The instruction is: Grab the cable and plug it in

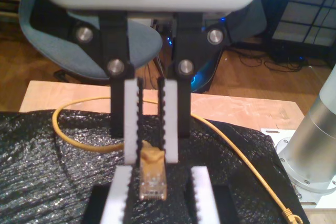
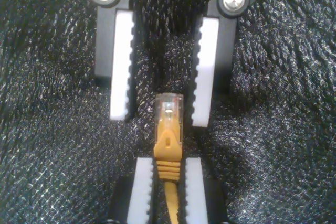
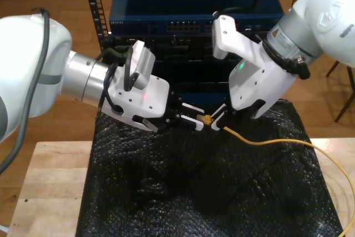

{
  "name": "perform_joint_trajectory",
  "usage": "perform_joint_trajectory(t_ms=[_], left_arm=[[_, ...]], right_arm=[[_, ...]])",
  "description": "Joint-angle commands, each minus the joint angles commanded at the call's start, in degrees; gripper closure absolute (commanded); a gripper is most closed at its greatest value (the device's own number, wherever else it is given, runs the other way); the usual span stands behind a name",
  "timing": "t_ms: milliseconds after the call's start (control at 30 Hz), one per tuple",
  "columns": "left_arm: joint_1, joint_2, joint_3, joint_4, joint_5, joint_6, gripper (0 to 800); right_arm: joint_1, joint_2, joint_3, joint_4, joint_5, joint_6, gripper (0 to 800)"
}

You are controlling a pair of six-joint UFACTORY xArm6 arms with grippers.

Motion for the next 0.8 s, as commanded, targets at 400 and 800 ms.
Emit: perform_joint_trajectory(t_ms=[400, 800], left_arm=[[0.0, 0.0, 0.1, 0.0, 0.0, 0.0, 625], [0.0, 0.1, 0.2, 0.0, 0.0, 0.0, 664]], right_arm=[[0.0, 0.1, 0.0, 0.0, 0.0, 0.0, 793], [0.1, 0.1, 0.0, 0.0, 0.0, 0.0, 793]])
